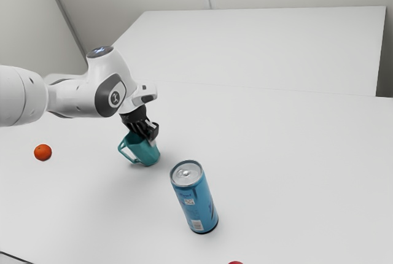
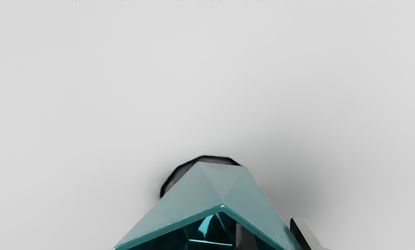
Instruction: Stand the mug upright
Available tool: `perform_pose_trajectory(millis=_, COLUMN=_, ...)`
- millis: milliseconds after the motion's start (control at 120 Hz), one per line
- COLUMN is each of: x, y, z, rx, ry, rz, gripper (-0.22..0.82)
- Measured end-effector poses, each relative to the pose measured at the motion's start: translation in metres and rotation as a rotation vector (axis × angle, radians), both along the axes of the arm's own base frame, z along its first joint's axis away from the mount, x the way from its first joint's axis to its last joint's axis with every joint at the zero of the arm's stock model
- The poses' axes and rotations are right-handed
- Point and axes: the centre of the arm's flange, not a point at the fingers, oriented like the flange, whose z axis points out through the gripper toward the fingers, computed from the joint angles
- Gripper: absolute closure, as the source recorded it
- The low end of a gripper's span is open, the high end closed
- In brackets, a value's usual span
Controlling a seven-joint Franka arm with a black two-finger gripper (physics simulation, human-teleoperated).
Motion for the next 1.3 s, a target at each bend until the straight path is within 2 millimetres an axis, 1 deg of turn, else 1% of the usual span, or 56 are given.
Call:
perform_pose_trajectory(millis=375, x=0.001, y=0.0, z=0.003, rx=-0.003, ry=-0.017, rz=0.011, gripper=0.39)
perform_pose_trajectory(millis=833, x=0.001, y=0.001, z=0.011, rx=-0.016, ry=-0.031, rz=0.024, gripper=0.21)
perform_pose_trajectory(millis=1050, x=-0.002, y=0.001, z=0.026, rx=-0.035, ry=-0.04, rz=0.032, gripper=0.15)
perform_pose_trajectory(millis=1192, x=-0.009, y=0.0, z=0.045, rx=-0.057, ry=-0.039, rz=0.038, gripper=0.13)
perform_pose_trajectory(millis=1300, x=-0.016, y=-0.001, z=0.067, rx=-0.078, ry=-0.048, rz=0.043, gripper=0.12)
